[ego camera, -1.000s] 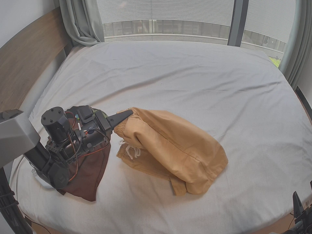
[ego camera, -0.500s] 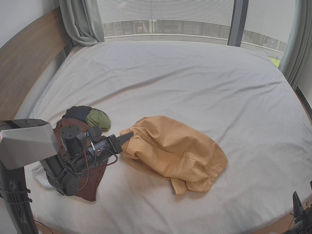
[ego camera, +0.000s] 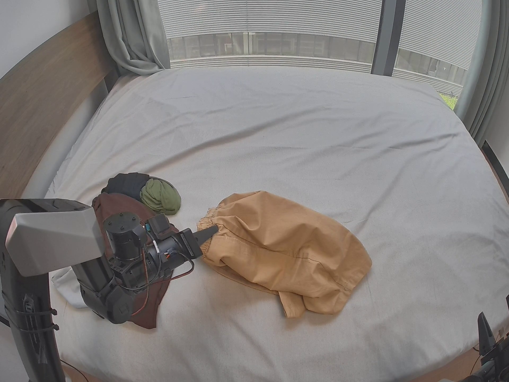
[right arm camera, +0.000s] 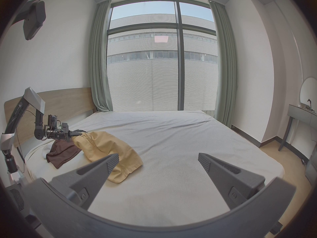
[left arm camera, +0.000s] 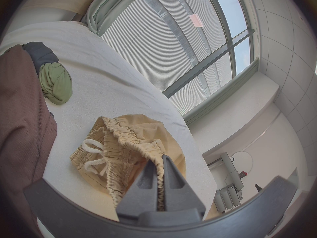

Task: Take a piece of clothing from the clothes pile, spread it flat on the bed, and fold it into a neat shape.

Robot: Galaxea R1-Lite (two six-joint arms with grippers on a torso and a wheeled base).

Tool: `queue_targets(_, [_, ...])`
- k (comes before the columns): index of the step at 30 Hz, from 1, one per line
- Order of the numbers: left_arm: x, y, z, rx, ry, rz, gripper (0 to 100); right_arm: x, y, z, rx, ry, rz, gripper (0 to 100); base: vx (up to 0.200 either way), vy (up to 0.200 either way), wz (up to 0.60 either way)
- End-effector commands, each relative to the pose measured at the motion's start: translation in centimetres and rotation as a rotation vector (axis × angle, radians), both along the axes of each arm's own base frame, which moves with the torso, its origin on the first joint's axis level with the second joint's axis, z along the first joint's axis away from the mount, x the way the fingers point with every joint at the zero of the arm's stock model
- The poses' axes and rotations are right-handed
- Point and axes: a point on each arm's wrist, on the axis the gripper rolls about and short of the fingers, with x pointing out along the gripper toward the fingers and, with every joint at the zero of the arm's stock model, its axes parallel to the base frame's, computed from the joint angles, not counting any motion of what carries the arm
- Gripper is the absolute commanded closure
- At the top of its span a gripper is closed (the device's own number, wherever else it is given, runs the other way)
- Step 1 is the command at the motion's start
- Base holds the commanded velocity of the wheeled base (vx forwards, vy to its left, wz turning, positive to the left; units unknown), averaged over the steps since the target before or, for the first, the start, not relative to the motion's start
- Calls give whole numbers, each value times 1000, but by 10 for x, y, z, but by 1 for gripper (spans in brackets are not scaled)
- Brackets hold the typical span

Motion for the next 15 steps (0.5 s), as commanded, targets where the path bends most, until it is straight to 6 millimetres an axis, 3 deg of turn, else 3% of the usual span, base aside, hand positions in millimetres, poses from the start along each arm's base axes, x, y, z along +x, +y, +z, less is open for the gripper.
queue_targets(1, [0, 0, -2, 2, 5, -1, 100, 1, 0, -3, 4, -11, -2, 0, 0, 0, 0])
queue_targets(2, [0, 0, -2, 2, 5, 1, 100, -1, 0, 3, 3, -48, -2, 0, 0, 0, 0])
queue_targets(4, [0, 0, -1, 1, 3, 1, 100, -11, 0, 41, 6, -195, -5, 0, 0, 0, 0])
queue_targets(7, [0, 0, -1, 1, 2, -1, 100, -9, 0, 79, 7, -182, 26, 0, 0, 0, 0])
queue_targets(15, [2, 2, 1, -2, -7, 5, 100, 34, 5, 118, 161, 13, 289, 0, 0, 0, 0])
